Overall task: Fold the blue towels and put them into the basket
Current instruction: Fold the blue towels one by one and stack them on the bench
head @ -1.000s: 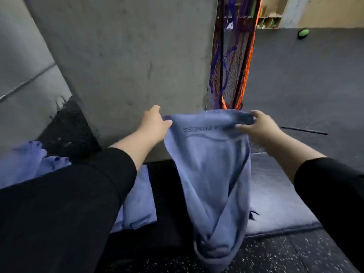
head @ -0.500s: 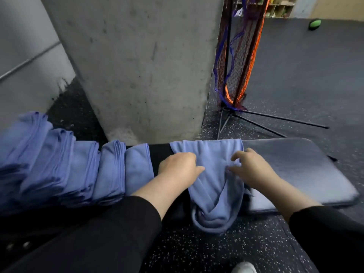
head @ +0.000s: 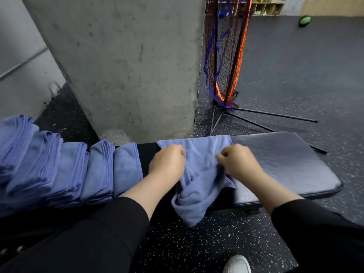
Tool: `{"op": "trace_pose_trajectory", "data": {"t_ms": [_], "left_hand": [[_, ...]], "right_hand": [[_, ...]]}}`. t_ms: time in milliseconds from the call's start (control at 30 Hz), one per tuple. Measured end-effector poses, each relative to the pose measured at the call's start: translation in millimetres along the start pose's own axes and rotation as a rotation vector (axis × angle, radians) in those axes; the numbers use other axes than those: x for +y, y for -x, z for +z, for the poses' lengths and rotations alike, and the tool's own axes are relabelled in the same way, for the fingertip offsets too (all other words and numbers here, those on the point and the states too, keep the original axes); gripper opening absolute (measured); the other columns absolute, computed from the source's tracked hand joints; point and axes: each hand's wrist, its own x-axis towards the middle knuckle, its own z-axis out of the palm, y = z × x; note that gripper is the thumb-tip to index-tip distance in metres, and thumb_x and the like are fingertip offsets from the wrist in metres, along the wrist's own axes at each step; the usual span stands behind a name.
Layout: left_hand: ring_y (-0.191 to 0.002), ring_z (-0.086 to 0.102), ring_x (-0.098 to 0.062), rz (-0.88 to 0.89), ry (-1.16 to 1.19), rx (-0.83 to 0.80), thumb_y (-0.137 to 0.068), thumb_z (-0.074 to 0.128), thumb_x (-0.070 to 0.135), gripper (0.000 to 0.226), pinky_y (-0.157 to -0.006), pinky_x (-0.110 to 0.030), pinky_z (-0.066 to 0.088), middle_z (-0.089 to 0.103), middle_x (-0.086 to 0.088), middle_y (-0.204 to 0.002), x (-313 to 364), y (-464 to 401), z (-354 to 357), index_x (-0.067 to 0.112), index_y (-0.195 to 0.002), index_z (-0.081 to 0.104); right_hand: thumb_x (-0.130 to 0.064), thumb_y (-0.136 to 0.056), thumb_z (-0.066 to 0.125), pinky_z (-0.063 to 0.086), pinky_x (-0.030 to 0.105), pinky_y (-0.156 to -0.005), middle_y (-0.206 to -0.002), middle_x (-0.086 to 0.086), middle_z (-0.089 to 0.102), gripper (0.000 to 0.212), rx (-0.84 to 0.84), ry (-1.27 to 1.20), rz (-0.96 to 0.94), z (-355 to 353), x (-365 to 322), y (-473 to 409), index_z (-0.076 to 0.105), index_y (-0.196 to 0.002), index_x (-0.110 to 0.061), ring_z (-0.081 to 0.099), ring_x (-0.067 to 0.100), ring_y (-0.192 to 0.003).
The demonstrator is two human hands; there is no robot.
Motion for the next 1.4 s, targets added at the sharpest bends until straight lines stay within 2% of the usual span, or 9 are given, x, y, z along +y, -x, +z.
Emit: {"op": "trace_pose_trajectory", "data": {"t_ms": [133, 233, 367, 500, 600, 700, 833, 1167, 1400], "left_hand": [[-0.105, 0.062, -0.031, -0.046, 0.373, 0.296, -0.099, 0.048, 0.014, 0.026, -0.084, -0.032, 0.046, 0.069, -0.008, -0.113, -2, -23, -16, 0.02, -0.118, 0.065], [-0.1, 0.069, -0.027, -0.169, 0.622, 0.028, -0.095, 0.064, 0.024, 0.037, -0.087, -0.04, 0.058, 0.069, -0.006, -0.112, -11, -25, -5, 0.019, -0.131, 0.058], [-0.09, 0.062, -0.012, -0.122, 0.446, -0.11, -0.092, 0.068, 0.015, 0.038, -0.068, -0.008, 0.045, 0.065, 0.001, -0.108, -15, -23, 19, 0.019, -0.13, 0.063], [-0.093, 0.064, -0.019, -0.092, 0.413, 0.101, -0.095, 0.052, 0.009, 0.027, -0.073, -0.023, 0.041, 0.069, 0.001, -0.104, -7, -28, 15, 0.024, -0.105, 0.071], [-0.085, 0.065, -0.026, -0.115, 0.831, 0.268, -0.092, 0.05, 0.009, 0.024, -0.074, -0.035, 0.049, 0.069, -0.001, -0.09, 2, -29, -2, 0.028, -0.097, 0.065], [-0.083, 0.066, -0.024, -0.153, 1.125, 0.106, -0.095, 0.054, 0.013, 0.026, -0.075, -0.042, 0.054, 0.067, -0.003, -0.088, 6, -25, -6, 0.034, -0.111, 0.06], [-0.079, 0.053, -0.023, -0.037, 1.084, 0.01, -0.092, 0.053, 0.012, 0.028, -0.074, -0.039, 0.043, 0.058, -0.009, -0.081, 10, -17, 5, 0.035, -0.104, 0.065], [-0.066, 0.063, -0.014, -0.053, 1.24, 0.172, -0.101, 0.053, 0.004, 0.024, -0.056, -0.027, 0.053, 0.063, -0.005, -0.086, 14, -17, -11, 0.02, -0.118, 0.058], [-0.088, 0.071, -0.028, -0.172, 1.161, -0.054, -0.094, 0.055, 0.006, 0.024, -0.085, -0.042, 0.056, 0.075, -0.012, -0.096, 19, -15, 10, 0.023, -0.103, 0.069]], "right_hand": [[-0.024, -0.084, 0.068, 0.037, 0.031, -0.065, -0.068, 0.004, 0.065, 0.018, 0.215, -0.276, 0.121, -21, 13, -25, 0.067, -0.072, -0.012, 0.058, 0.026, -0.073], [-0.019, -0.079, 0.07, 0.054, 0.038, -0.072, -0.075, 0.004, 0.072, 0.004, 0.09, -0.419, 0.216, -6, 24, -34, 0.069, -0.076, -0.016, 0.067, 0.027, -0.075], [-0.011, -0.082, 0.064, 0.06, 0.045, -0.077, -0.09, 0.007, 0.075, 0.017, -0.035, -0.445, 0.213, 21, 21, -37, 0.074, -0.094, -0.016, 0.069, 0.027, -0.078], [-0.002, -0.088, 0.054, 0.061, 0.052, -0.078, -0.096, 0.004, 0.07, 0.03, -0.024, -0.712, 0.294, 24, 11, -40, 0.07, -0.111, -0.012, 0.068, 0.028, -0.081], [0.002, -0.092, 0.052, 0.06, 0.046, -0.08, -0.103, 0.009, 0.066, 0.034, 0.174, -1.132, 0.393, -2, 4, -44, 0.059, -0.122, -0.014, 0.067, 0.026, -0.082], [-0.006, -0.095, 0.059, 0.059, 0.04, -0.075, -0.088, 0.008, 0.061, 0.033, 0.072, -1.479, 0.478, -13, -8, -31, 0.046, -0.121, -0.02, 0.063, 0.019, -0.067], [-0.023, -0.092, 0.07, 0.041, 0.027, -0.056, -0.067, 0.0, 0.054, 0.02, -0.29, -1.195, 0.468, 11, -28, -13, 0.055, -0.104, -0.016, 0.054, 0.014, -0.053], [0.009, -0.092, 0.04, 0.031, 0.029, -0.053, -0.056, 0.001, 0.033, 0.022, -0.112, -1.43, 0.482, 2, -25, -17, 0.056, -0.09, -0.005, 0.03, 0.012, -0.044], [-0.008, -0.094, 0.057, 0.047, 0.035, -0.066, -0.075, 0.012, 0.061, 0.014, -0.16, -1.388, 0.423, -2, -19, -21, 0.07, -0.091, -0.003, 0.057, 0.021, -0.066]]}}
